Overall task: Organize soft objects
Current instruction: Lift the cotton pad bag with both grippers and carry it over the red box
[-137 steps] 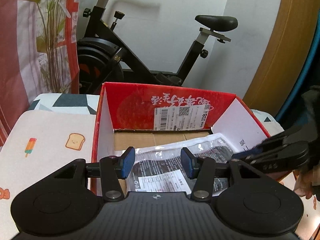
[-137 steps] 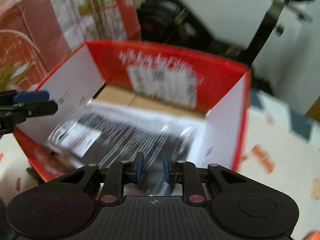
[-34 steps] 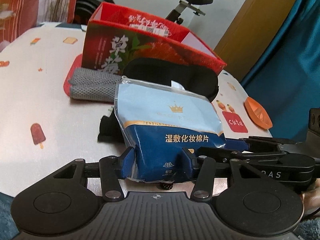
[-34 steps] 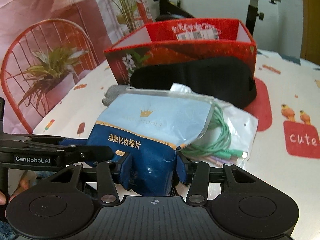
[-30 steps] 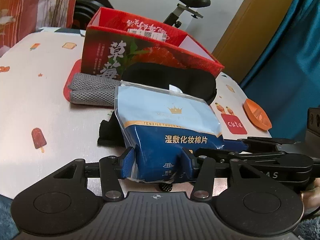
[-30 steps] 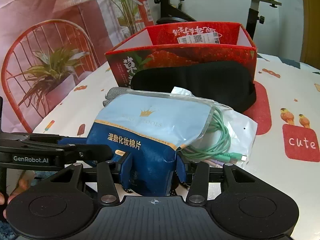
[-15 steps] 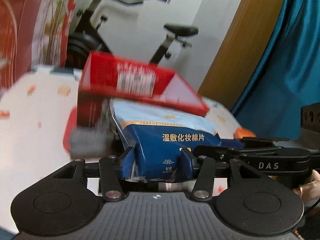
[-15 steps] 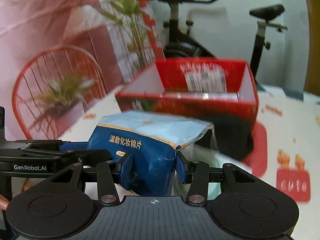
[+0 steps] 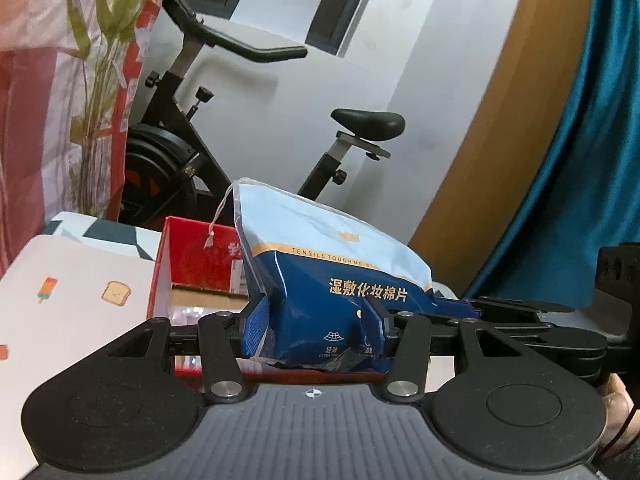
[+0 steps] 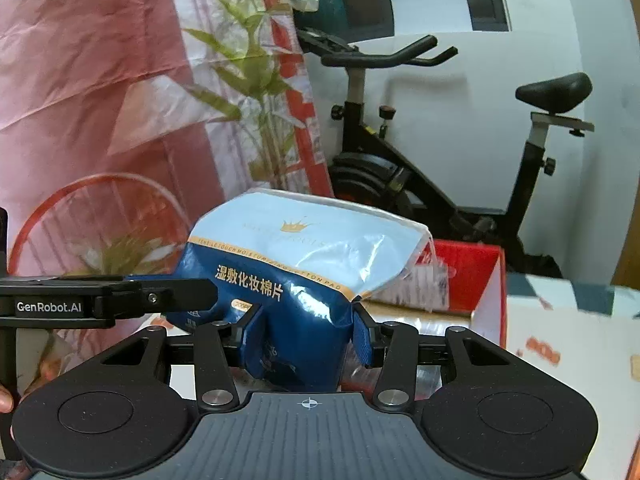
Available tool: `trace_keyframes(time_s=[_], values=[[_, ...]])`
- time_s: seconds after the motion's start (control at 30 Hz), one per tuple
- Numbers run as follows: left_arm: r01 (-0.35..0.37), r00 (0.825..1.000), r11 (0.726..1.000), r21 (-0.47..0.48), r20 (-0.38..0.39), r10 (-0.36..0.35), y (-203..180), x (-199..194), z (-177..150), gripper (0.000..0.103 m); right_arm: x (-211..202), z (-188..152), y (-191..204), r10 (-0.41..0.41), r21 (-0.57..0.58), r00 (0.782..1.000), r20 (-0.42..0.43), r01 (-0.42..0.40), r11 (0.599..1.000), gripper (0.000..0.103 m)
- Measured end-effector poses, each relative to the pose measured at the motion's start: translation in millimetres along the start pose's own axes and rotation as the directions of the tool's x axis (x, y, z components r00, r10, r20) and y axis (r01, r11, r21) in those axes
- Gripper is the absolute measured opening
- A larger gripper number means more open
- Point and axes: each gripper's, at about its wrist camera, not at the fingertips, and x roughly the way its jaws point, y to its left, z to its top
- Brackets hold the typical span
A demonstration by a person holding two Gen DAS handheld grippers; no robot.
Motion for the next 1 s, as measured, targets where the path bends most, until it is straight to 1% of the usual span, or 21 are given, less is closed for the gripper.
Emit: trace_keyframes(time_s=[0.07,0.13,0.2,0.27,0.33,0.4,0.5,0.6,0.63,0.7,0.83,1.0], values=[[0.005,1.000,1.000,-0.025,-0.018,-0.006,8,14,8,0.053,15,9,-10,-0.011,0.005,1.000,-0.012,0.011,1.000,0.043],[0.004,0.998,0.999,-0.051,-0.056,-0.006,15,34,12,0.053,32,14,-21,-0.019,0.023,0.999,-0.044,0.020,1.000,0.043],[-0.004,0.995,0.998,-0.064,-0.100,-0.002,21,50,11,0.053,50,11,-32,-0.025,0.051,0.996,-0.083,0.030,0.998,0.043],[-0.023,0.989,0.998,-0.060,-0.144,0.014,23,67,6,0.053,68,6,-48,-0.008,0.109,0.991,-0.135,0.023,0.994,0.043],[-0.016,0.981,0.996,-0.085,-0.195,-0.001,29,83,0,0.053,87,-2,-63,-0.015,0.140,0.982,-0.186,0.041,0.989,0.042],[-0.010,0.971,0.995,-0.100,-0.237,-0.014,34,97,-5,0.053,99,-10,-70,-0.026,0.148,0.976,-0.217,0.059,0.987,0.042],[-0.012,0.958,0.997,-0.076,-0.285,-0.010,38,117,-13,0.052,112,-20,-80,-0.047,0.165,0.967,-0.252,0.091,0.982,0.042],[-0.014,0.939,0.998,-0.057,-0.345,-0.007,37,131,-19,0.052,121,-31,-85,-0.069,0.158,0.953,-0.296,0.120,0.980,0.042],[-0.013,0.934,0.999,-0.047,-0.357,-0.005,38,136,-19,0.052,123,-34,-87,-0.070,0.159,0.949,-0.308,0.124,0.979,0.040],[-0.017,0.928,0.999,-0.035,-0.373,0.003,38,140,-21,0.052,126,-35,-88,-0.071,0.136,0.945,-0.320,0.120,0.983,0.040],[-0.020,0.922,0.998,-0.057,-0.387,-0.004,46,141,-28,0.052,136,-35,-84,-0.092,0.087,0.922,-0.375,0.134,0.987,0.040],[-0.025,0.928,0.999,-0.028,-0.371,0.013,40,133,-26,0.052,149,-37,-81,-0.113,0.030,0.893,-0.435,0.140,0.990,0.040]])
